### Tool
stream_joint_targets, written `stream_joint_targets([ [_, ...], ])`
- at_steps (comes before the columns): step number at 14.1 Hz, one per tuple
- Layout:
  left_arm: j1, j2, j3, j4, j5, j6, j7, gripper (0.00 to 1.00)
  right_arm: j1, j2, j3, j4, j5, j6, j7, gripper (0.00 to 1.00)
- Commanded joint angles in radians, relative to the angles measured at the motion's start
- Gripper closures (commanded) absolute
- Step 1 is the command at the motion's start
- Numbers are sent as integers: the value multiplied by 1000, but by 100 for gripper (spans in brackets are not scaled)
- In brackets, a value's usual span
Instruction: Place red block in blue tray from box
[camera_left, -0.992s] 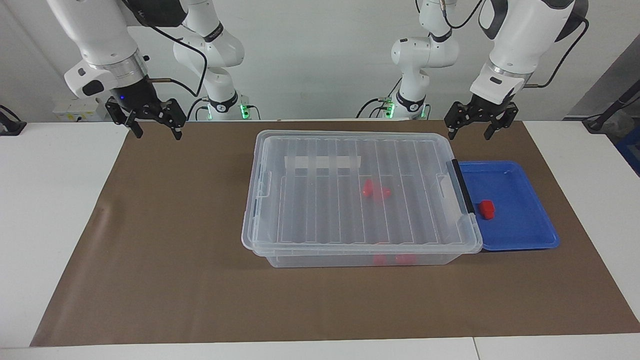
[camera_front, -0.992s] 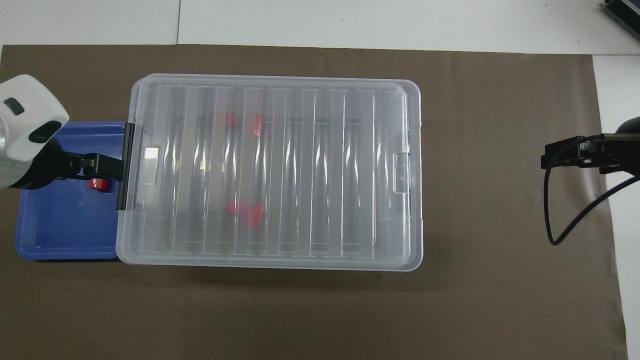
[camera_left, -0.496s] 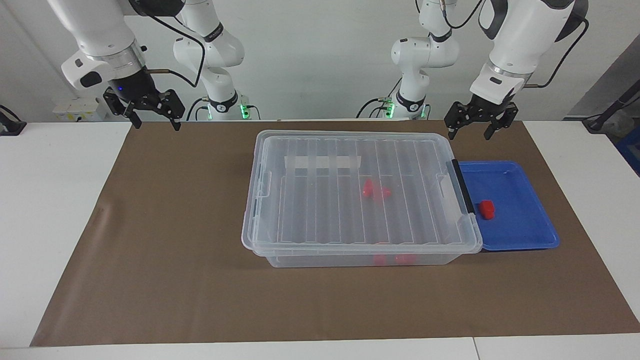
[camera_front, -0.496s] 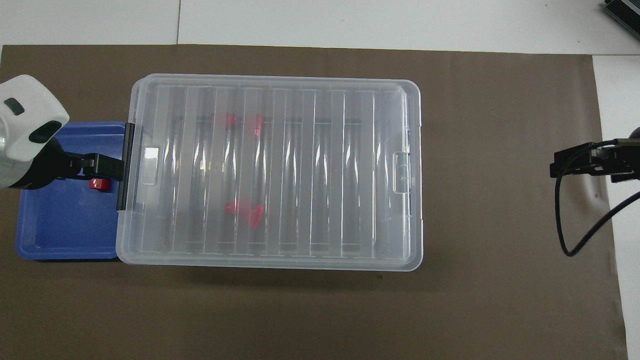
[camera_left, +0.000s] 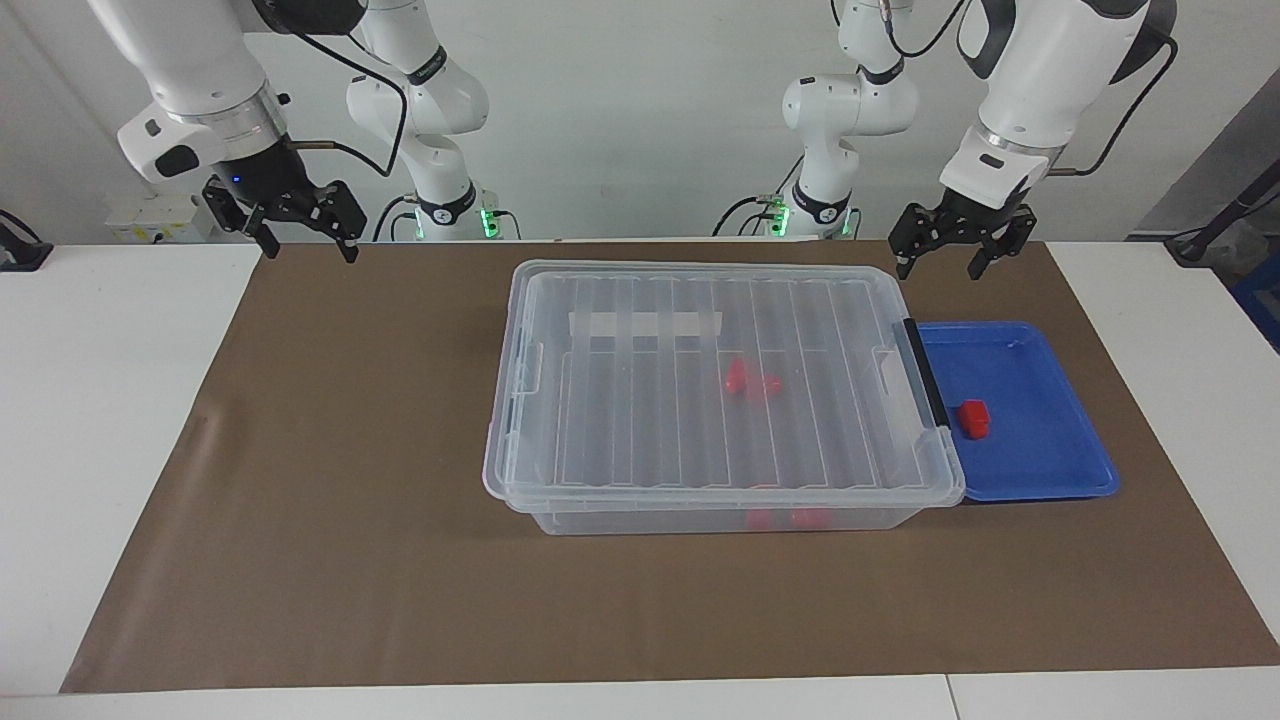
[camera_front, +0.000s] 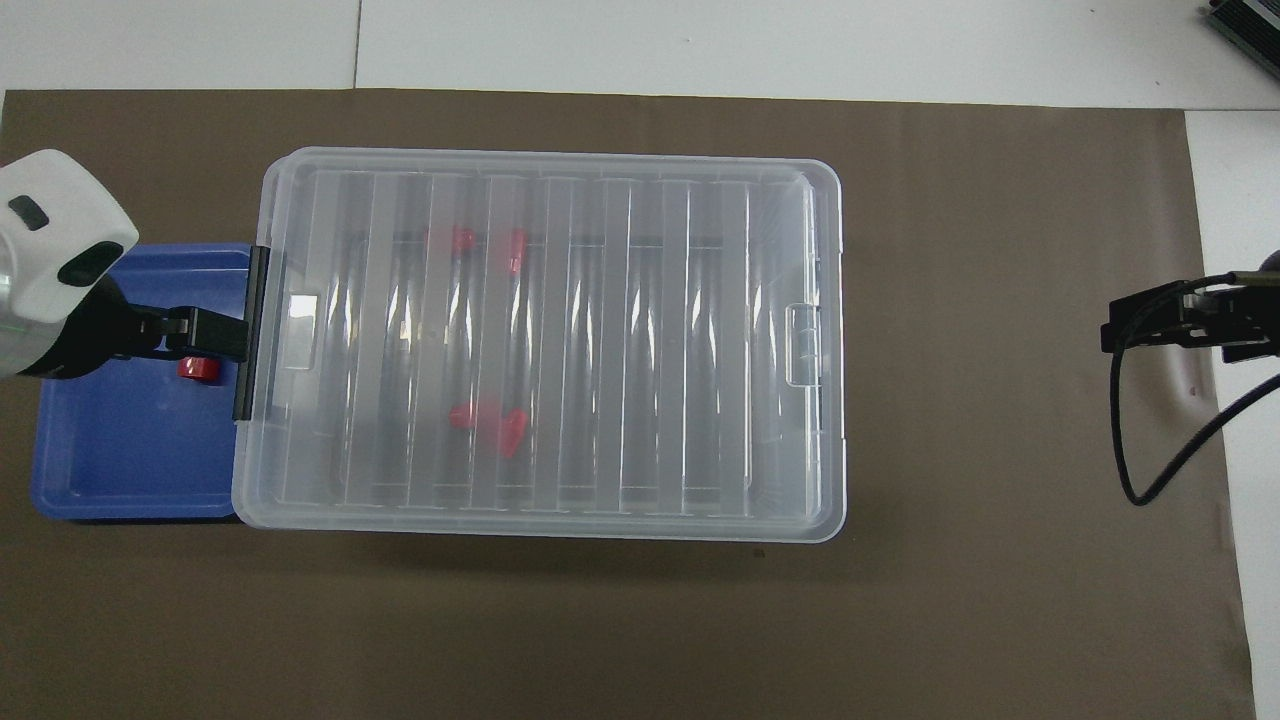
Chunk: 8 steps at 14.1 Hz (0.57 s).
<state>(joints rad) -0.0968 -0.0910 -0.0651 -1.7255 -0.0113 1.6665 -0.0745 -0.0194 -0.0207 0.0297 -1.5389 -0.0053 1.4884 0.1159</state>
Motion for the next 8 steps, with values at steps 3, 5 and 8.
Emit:
stream_joint_targets([
  [3, 6, -27, -2, -31, -7, 7, -5, 0, -7, 2, 9, 8, -1, -20, 16, 0],
  [5, 6, -27, -4, -32, -7, 6, -5, 0, -7, 2, 9, 8, 1, -20, 14, 0],
  [8, 6, -27, -4, -31, -7, 7, -5, 0, -8, -1, 9, -3, 1, -20, 13, 0],
])
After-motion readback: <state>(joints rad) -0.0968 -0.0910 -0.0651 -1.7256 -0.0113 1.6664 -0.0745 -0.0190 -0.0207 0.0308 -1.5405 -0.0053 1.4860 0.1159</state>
